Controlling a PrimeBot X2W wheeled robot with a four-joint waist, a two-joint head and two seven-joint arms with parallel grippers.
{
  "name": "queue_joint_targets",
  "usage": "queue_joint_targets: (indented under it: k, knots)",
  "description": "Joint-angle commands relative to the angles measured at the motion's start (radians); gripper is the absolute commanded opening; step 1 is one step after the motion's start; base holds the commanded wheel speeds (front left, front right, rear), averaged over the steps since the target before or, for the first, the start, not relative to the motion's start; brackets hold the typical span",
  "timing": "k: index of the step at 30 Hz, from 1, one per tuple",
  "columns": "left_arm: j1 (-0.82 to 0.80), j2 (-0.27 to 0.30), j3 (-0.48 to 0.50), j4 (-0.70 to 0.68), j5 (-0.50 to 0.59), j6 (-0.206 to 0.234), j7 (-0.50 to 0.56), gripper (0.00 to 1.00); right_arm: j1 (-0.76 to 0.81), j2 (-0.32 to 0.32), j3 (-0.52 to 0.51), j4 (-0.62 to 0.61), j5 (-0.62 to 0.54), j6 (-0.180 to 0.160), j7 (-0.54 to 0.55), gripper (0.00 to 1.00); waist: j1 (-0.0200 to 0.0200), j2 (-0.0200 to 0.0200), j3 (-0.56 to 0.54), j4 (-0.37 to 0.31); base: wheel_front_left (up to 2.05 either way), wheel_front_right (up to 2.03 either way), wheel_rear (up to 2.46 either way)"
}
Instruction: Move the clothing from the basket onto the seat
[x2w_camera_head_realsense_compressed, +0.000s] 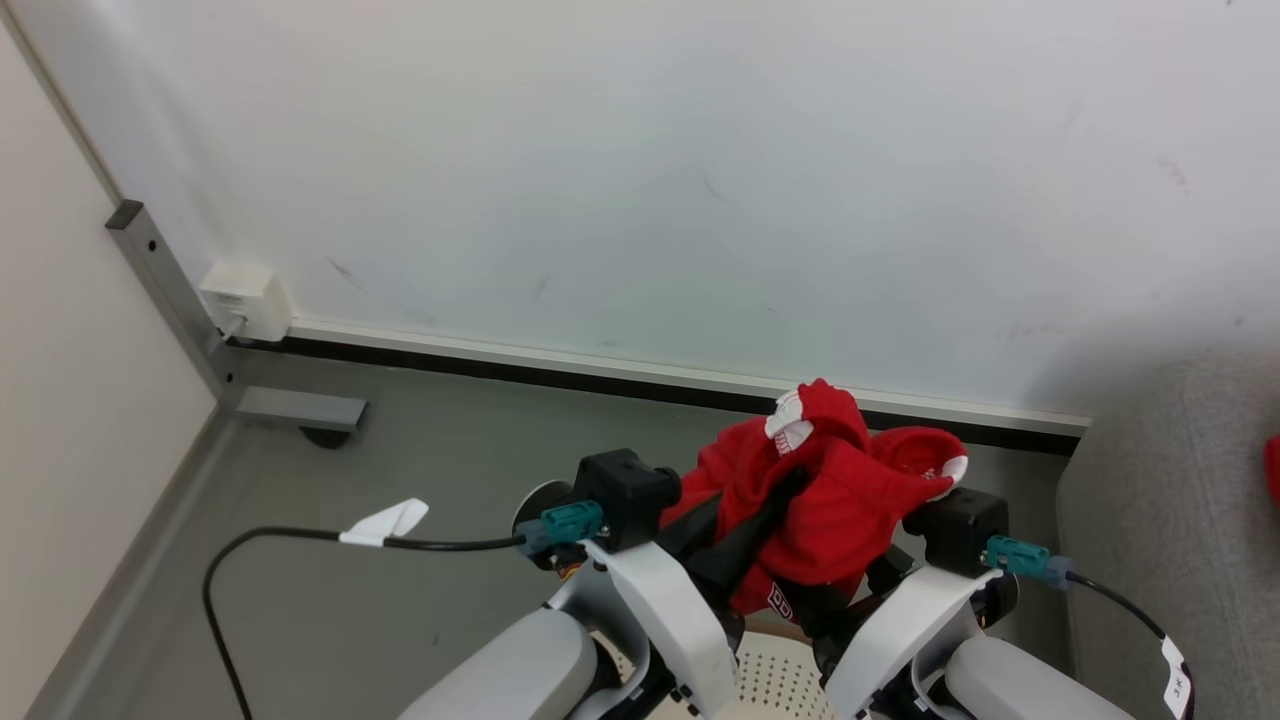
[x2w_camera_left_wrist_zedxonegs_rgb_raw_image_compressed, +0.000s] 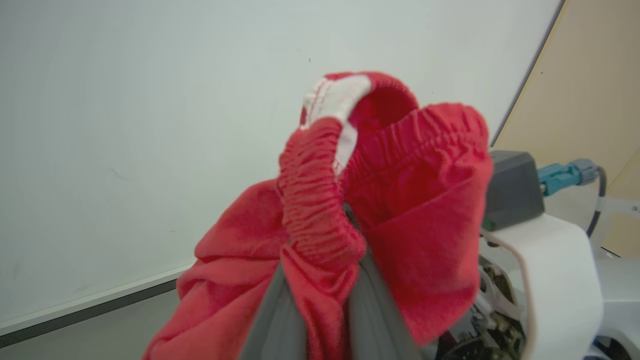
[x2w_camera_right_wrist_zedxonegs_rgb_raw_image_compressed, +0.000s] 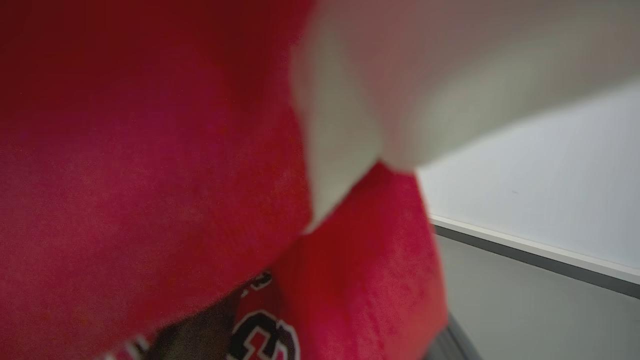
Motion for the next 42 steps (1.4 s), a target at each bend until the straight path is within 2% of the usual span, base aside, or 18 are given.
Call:
queue_joint_targets:
  k: [1,3,10,17,19,20,29,35,42]
  knots:
    - [-0.006,-0.002,0.001,0.006,-0.001,-0.003,0.002,0.0,-0.017,-0.004,0.015,0.008,0.014,-0.002,-0.007,0.62,-0.0001,0.0,-0.003,0.009,0.0,0.0,0.0]
    - [-0.003,-0.002,0.001,0.011,-0.004,0.001,0.001,0.0,-0.027,-0.007,0.024,0.005,0.022,-0.002,-0.007,0.0,-0.0001,0.0,-0.003,0.013,0.0,0.0,0.0]
    - [0.002,0.01,0.009,0.027,-0.012,0.008,-0.009,0.0,-0.009,-0.023,0.007,-0.022,0.017,-0.002,-0.008,0.0,-0.0001,0.0,-0.004,0.006,0.0,0.0,0.0]
    - [0.01,0.02,0.01,0.041,-0.018,0.016,-0.008,0.02,0.016,-0.035,-0.051,-0.056,-0.006,-0.002,-0.008,0.0,-0.0001,0.0,-0.007,-0.015,0.0,0.0,0.0]
    - [0.012,0.023,0.011,0.042,-0.02,0.021,-0.008,0.72,0.026,-0.04,-0.069,-0.063,-0.011,-0.002,-0.008,0.0,-0.0001,0.0,-0.009,-0.023,0.0,0.0,0.0]
    - [0.014,0.024,0.011,0.042,-0.02,0.022,-0.01,1.0,0.029,-0.045,-0.08,-0.068,-0.015,-0.002,-0.008,0.0,-0.0001,0.0,-0.009,-0.027,0.0,0.0,0.0]
    - [0.033,0.037,0.012,0.029,-0.024,0.032,-0.018,1.0,0.041,-0.1,-0.189,-0.123,-0.064,-0.002,-0.008,0.0,-0.0001,0.0,-0.005,-0.093,0.0,0.0,0.0]
    - [0.038,0.049,0.008,0.016,-0.021,0.036,-0.022,1.0,0.041,-0.157,-0.256,-0.169,-0.109,-0.002,-0.008,0.0,-0.0001,0.0,0.003,-0.165,0.0,0.0,0.0]
    - [0.036,0.063,0.004,-0.001,-0.01,0.038,-0.029,1.0,0.054,-0.221,-0.36,-0.221,-0.147,-0.002,-0.008,0.0,-0.0001,0.0,0.024,-0.282,0.0,0.0,0.0]
